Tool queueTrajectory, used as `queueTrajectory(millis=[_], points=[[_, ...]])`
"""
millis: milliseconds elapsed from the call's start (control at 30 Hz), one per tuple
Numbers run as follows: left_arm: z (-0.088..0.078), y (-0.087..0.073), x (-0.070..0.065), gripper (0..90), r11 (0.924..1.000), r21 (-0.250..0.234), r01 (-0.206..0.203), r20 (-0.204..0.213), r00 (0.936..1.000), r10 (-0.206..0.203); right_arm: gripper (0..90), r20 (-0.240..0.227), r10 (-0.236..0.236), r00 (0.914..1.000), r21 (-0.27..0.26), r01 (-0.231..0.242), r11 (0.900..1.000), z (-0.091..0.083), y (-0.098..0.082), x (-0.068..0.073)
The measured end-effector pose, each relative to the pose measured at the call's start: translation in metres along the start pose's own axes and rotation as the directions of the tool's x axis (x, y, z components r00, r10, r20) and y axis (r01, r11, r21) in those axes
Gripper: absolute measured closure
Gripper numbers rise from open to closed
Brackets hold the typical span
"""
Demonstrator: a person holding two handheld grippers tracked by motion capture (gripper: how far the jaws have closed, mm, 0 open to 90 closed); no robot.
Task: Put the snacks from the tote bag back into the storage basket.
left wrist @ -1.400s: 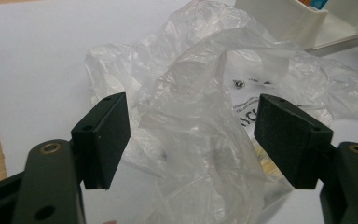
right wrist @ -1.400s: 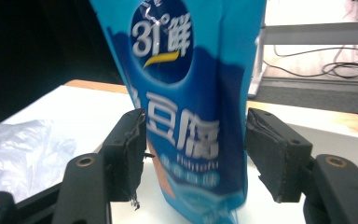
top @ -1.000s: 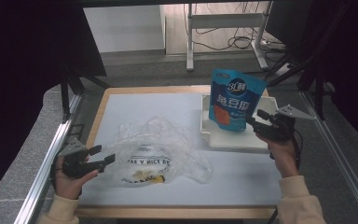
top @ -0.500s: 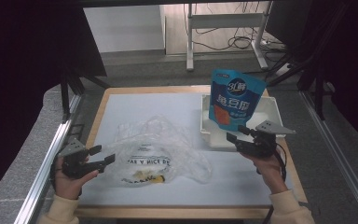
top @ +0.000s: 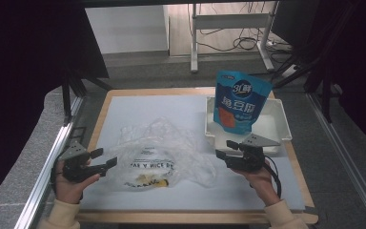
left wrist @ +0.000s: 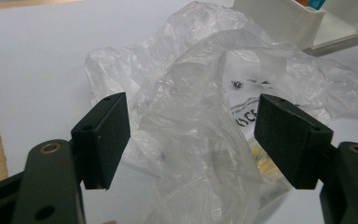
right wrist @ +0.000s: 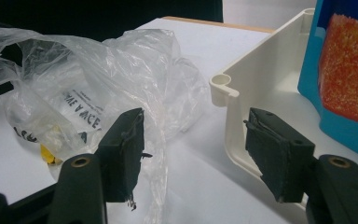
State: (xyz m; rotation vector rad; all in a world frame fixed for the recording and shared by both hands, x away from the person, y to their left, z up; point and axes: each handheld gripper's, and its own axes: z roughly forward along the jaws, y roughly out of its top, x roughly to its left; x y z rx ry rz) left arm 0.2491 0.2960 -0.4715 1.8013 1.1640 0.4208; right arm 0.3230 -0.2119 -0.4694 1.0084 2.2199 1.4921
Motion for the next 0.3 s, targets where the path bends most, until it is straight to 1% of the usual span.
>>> queueTrajectory(millis=[167, 300], points=[[-0.0007, 0.0008, -0.001, 27.1, 1.0, -0.003, -0.005, 0.0, 1.0, 0.005, 37.2, 0.0, 0.002, 1.0, -0.007, -0.002, 1.0, -0.0009, -0.0038, 0.0003], [-0.0022, 0.0005, -0.0006, 27.0, 1.0, -0.004, -0.007, -0.007, 1.0, 0.007, 34.9, 0.009, -0.018, 0.9998, -0.006, 0.018, 1.0, -0.0009, -0.0076, 0.0045]])
